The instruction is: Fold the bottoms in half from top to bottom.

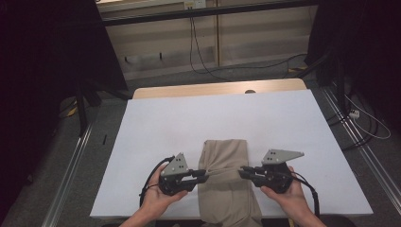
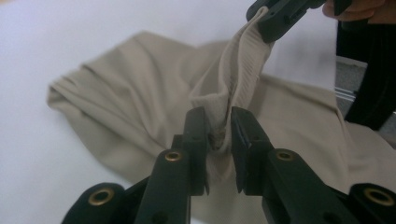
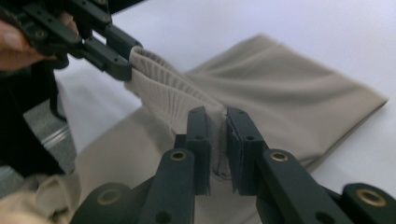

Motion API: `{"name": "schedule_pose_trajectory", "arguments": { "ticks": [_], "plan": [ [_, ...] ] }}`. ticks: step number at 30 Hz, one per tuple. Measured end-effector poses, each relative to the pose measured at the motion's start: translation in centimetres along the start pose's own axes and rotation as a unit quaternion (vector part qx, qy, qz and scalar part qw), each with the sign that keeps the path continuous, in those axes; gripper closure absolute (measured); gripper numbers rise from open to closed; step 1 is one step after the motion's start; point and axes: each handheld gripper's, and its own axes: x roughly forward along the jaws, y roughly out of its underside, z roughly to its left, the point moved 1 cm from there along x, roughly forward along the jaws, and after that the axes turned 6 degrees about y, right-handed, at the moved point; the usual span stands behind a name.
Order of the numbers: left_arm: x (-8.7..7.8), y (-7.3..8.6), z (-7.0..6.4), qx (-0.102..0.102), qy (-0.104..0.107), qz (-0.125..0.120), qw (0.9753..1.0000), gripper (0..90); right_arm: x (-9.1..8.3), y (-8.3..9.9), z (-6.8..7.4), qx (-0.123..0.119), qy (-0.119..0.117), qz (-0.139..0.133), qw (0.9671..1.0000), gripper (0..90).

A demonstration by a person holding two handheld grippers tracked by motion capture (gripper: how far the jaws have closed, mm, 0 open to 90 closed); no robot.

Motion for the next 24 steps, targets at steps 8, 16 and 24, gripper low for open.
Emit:
{"name": "schedule_pose_trajectory", "arguments": {
  "ticks": [8,16,24],
  "plan": [
    [0.1,1.4,-1.2,0.002,0.009,0.009,0.9999,81.8,-0.9,2.7,1.5,-0.012,0.003,0.025,0.9996,79.0],
    [1.0,-0.6,0.1,-0.002,0.012,-0.018,0.9998,70.7,-1.0,4.4,3.1,-0.047,-0.003,0.064,0.9968,78.4],
    [4.1,1.2,-1.3,0.016,0.074,0.078,0.9941,70.4,-1.2,4.4,3.1,-0.039,-0.034,0.06,0.9968,63.1]
  ]
}}
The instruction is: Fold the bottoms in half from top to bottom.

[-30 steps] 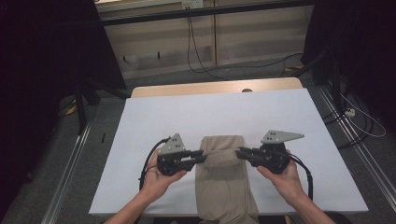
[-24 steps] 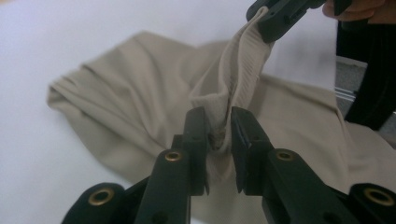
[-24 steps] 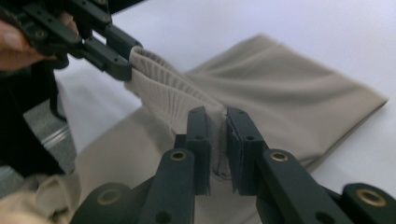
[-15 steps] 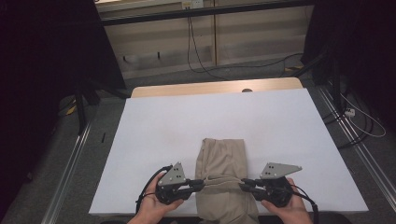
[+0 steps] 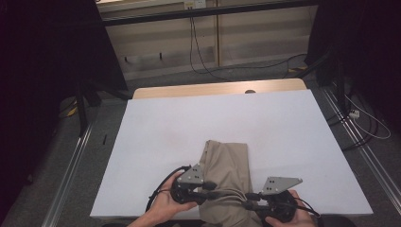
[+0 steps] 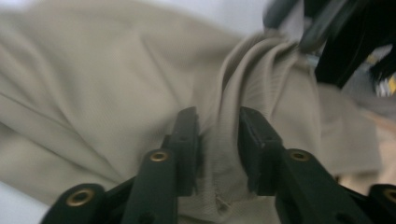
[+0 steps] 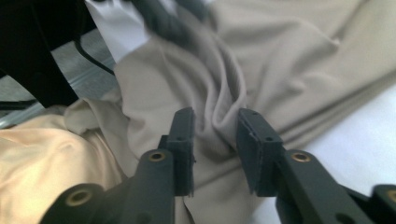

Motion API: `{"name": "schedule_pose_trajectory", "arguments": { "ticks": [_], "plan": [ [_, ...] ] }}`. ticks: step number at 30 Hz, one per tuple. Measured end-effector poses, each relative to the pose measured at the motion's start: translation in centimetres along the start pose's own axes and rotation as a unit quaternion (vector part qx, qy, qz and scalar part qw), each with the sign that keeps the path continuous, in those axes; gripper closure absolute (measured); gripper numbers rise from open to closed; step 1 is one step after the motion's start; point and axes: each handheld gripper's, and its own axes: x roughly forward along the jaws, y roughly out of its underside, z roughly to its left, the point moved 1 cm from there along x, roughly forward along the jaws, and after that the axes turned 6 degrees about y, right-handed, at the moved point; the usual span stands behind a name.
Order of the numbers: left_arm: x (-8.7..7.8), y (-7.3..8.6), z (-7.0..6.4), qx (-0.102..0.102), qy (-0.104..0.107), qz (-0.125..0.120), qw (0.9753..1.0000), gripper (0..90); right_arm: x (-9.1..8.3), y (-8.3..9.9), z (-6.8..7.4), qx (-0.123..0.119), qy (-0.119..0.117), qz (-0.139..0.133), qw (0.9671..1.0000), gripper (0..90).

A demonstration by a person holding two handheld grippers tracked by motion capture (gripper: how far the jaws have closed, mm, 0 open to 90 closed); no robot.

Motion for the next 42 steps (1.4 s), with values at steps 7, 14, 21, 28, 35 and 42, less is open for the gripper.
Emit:
{"name": "schedule_pose_trajectory", "arguments": {
  "ticks": [7,14,21,28,35,42],
  "plan": [
    [-0.7,0.2,-2.0,0.015,-0.024,0.014,0.9995,84.8,1.6,-1.4,-0.2,-0.007,0.0,0.005,1.0,64.2],
    [-1.0,0.8,-4.4,0.016,0.003,0.025,0.9996,82.9,1.3,-0.8,1.2,-0.037,-0.018,0.019,0.999,80.8],
    [-1.4,0.6,-4.6,0.002,0.021,0.007,0.9998,63.0,1.0,0.2,1.7,-0.02,-0.014,0.029,0.9993,59.7],
    [-3.0,-0.4,-2.2,-0.028,-0.034,-0.05,0.9978,41.5,0.3,-1.7,-0.2,0.007,0.001,-0.012,0.9999,41.3],
    [-3.6,-0.7,3.2,-0.074,-0.109,-0.066,0.9891,30.0,1.4,-3.5,-3.5,0.01,0.048,-0.013,0.9987,40.3],
    [-3.2,-2.0,7.8,-0.097,-0.147,-0.074,0.9815,26.5,3.3,-5.9,-7.7,0.015,0.087,-0.009,0.996,41.8]
  ]
}}
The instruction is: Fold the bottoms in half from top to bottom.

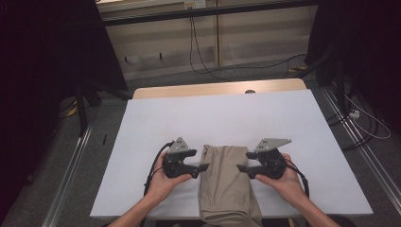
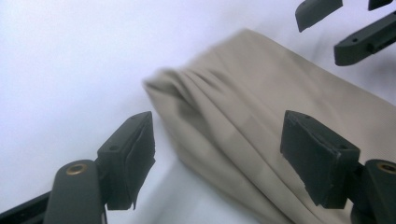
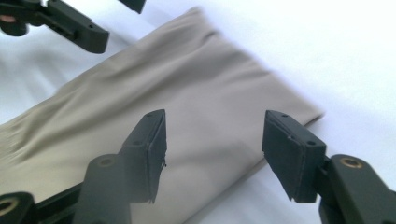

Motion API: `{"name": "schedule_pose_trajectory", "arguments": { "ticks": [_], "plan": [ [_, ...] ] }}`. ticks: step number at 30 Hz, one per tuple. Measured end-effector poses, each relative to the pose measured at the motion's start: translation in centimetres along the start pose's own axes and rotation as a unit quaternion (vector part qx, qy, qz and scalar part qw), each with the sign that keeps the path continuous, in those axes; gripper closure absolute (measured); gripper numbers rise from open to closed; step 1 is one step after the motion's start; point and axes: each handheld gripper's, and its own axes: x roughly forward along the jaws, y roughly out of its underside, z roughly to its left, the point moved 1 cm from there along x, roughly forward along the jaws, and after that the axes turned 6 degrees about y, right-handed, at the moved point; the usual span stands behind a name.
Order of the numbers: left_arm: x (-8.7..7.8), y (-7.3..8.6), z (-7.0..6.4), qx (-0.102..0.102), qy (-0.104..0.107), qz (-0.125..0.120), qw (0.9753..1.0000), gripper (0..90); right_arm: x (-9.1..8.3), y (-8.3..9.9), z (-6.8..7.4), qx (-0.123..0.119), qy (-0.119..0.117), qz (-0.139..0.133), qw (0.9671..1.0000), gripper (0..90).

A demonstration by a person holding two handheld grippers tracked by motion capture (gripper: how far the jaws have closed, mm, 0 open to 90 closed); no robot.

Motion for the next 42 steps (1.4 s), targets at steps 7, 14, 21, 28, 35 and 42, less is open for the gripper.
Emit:
{"name": "schedule_pose_trajectory", "arguments": {
  "ticks": [7,14,21,28,35,42],
  "plan": [
    [2.5,-3.4,3.1,-0.019,-0.014,0.016,0.9996,34.5,2.6,-2.7,-3.6,0.026,0.028,-0.006,0.9992,48.3],
    [4.7,-2.1,4.3,-0.044,0.021,0.029,0.9984,41.9,5.8,-1.4,-4.9,0.051,0.023,0.029,0.998,52.3],
    [3.5,-0.9,4.3,-0.043,0.035,0.031,0.998,83.7,6.2,-0.5,-4.3,0.035,0.027,0.037,0.9984,51.3],
    [1.7,-0.1,5.3,-0.072,0.023,0.019,0.9969,83.1,5.8,-0.5,-4.1,0.023,0.011,0.053,0.9983,68.5],
    [2.7,-0.2,5.0,-0.061,0.021,0.015,0.9978,41.2,5.7,-0.4,-4.1,0.034,-0.018,0.059,0.9975,83.1],
    [3.9,0.3,4.4,-0.044,0.022,0.042,0.9979,36.3,5.6,-0.3,-4.0,0.044,-0.02,0.056,0.9973,85.0]
  ]
}}
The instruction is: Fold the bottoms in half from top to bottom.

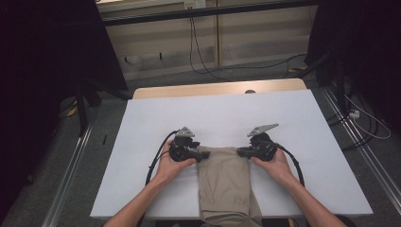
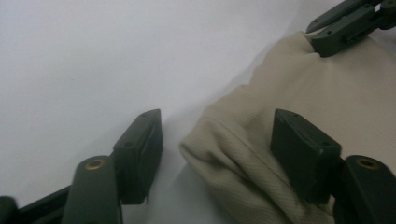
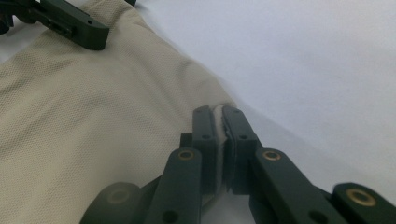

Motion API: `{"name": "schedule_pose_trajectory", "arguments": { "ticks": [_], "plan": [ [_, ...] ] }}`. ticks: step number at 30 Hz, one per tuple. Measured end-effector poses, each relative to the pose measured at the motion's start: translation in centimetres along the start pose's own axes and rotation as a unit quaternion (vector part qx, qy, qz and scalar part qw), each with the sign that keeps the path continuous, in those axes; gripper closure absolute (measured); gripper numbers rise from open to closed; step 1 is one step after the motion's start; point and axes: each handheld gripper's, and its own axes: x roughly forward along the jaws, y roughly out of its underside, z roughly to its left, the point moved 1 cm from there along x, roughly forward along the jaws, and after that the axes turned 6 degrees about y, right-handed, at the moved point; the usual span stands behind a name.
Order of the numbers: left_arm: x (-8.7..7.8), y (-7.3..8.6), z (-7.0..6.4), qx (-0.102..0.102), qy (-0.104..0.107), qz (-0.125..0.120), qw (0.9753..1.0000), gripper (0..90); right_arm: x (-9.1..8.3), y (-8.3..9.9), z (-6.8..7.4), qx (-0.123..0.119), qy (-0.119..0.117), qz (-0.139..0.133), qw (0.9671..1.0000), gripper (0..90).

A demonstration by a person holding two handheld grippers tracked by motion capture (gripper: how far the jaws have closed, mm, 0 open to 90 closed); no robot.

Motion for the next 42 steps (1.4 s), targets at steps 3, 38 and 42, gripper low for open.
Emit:
{"name": "schedule_pose_trajectory", "arguments": {
  "ticks": [3,38,42],
  "plan": [
    [0.1,0.2,-0.7,0.013,0.017,0.009,0.9997,54.5,0.0,0.0,0.0,0.004,0.001,-0.001,1.0,85.2],
    [-4.9,-7.6,3.3,-0.059,-0.064,-0.156,0.9838,80.9,-2.0,-10.8,-2.0,0.048,0.045,-0.136,0.9885,86.4],
    [-5.2,-9.6,3.8,-0.059,-0.074,-0.174,0.9802,80.9,-3.2,-12.9,-2.8,0.046,0.06,-0.148,0.986,86.4]
  ]
}}
